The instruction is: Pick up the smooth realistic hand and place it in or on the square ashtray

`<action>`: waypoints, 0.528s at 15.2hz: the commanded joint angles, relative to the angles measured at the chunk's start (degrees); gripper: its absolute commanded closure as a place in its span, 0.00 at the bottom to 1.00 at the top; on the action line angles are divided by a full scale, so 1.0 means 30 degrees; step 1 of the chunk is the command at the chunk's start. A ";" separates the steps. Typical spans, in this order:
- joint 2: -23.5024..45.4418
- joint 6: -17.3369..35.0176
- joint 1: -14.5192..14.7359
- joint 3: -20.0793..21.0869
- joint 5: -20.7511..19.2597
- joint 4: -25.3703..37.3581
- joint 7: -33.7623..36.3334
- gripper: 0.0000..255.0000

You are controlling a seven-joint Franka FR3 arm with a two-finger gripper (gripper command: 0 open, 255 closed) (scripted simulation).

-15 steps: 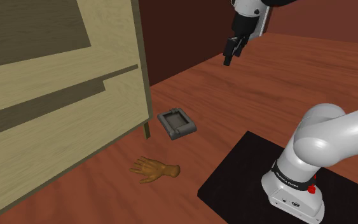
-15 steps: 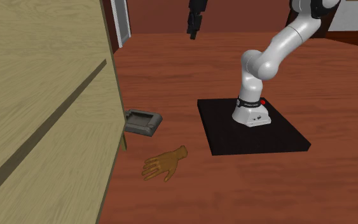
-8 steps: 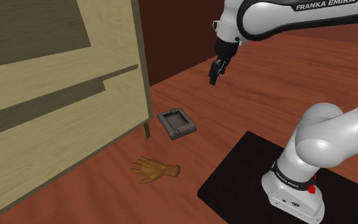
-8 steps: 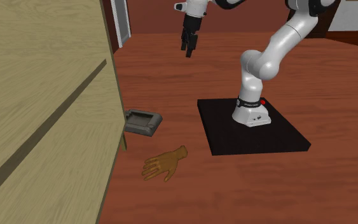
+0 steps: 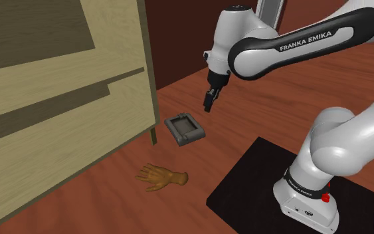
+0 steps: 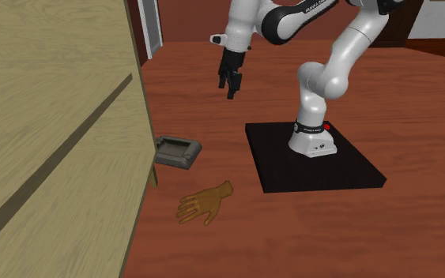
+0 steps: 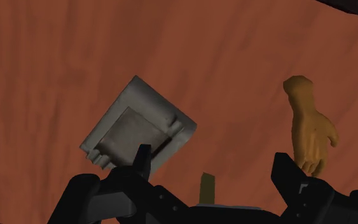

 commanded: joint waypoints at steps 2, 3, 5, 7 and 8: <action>0.1416 0.2016 0.0455 0.0514 0.0111 -0.0611 0.0160 0.00; 0.1935 0.2664 0.0588 0.0695 0.0126 -0.0755 0.0221 0.00; 0.3044 0.3964 0.0830 0.1071 0.0111 -0.0975 0.0368 0.00; 0.4243 0.5259 0.1032 0.1469 0.0018 -0.1103 0.0562 0.00; 0.4874 0.5901 0.1111 0.1679 -0.0067 -0.1132 0.0681 0.00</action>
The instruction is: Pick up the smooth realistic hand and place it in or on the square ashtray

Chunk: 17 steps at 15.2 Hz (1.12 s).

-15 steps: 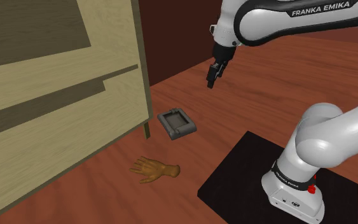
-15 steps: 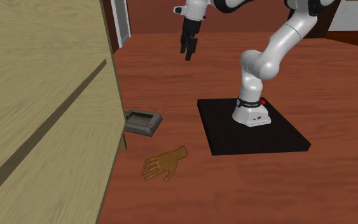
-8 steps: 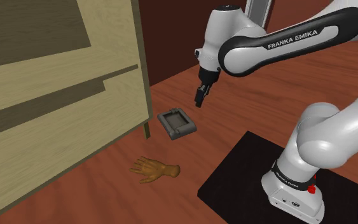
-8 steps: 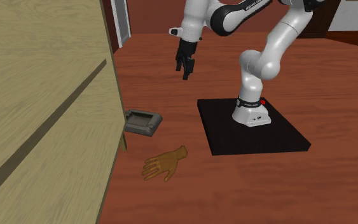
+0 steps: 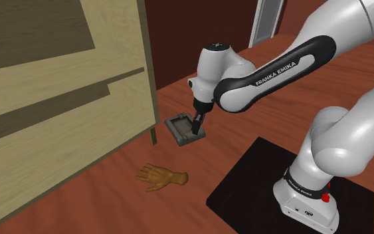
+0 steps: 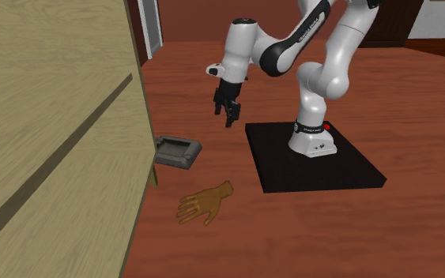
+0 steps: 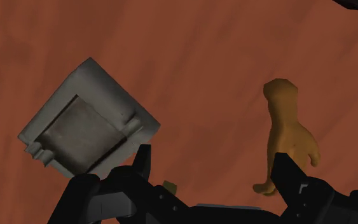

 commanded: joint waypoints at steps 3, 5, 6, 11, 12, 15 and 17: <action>0.2749 0.2609 0.0200 0.0868 -0.0559 0.0097 0.0573 0.00; 0.4164 0.3805 0.0195 0.1354 -0.1137 0.0255 0.1080 0.00; 0.4894 0.4378 0.0162 0.1602 -0.1538 0.0372 0.1410 0.00; 0.8730 0.6819 0.0141 0.2370 -0.5128 0.1385 0.4192 0.00; 0.9520 0.7199 0.0309 0.2297 -0.6128 0.1683 0.4958 0.00; 1.1854 0.8158 0.1393 0.1509 -0.9091 0.2749 0.7256 0.00; 1.3350 0.8713 0.2453 0.0707 -1.0740 0.3561 0.8574 0.00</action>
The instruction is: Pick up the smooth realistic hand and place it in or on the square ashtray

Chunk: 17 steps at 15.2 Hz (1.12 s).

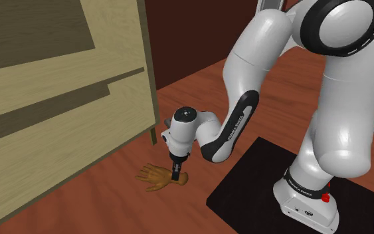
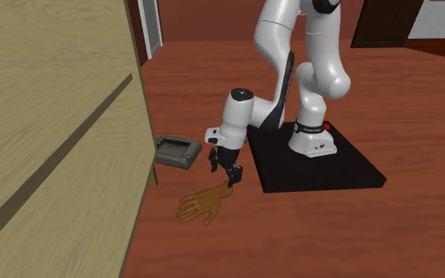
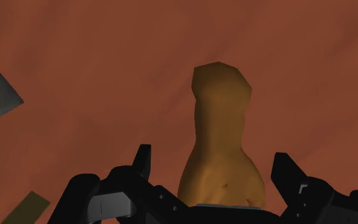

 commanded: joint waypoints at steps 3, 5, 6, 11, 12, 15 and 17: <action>0.2084 0.0862 0.1434 -0.1311 -0.2157 0.1125 0.1763 0.00; 0.2716 0.1214 0.1852 -0.1863 -0.2723 0.1440 0.2253 0.00; 0.3032 0.1391 0.2064 -0.2137 -0.2981 0.1603 0.2484 0.00; 0.3846 0.1848 0.2607 -0.2826 -0.3575 0.2034 0.3036 0.00; 0.3847 0.1848 0.2607 -0.2825 -0.3573 0.2034 0.3035 0.00; 0.3847 0.1848 0.2607 -0.2825 -0.3572 0.2035 0.3035 0.00; 0.3847 0.1848 0.2608 -0.2825 -0.3572 0.2035 0.3036 1.00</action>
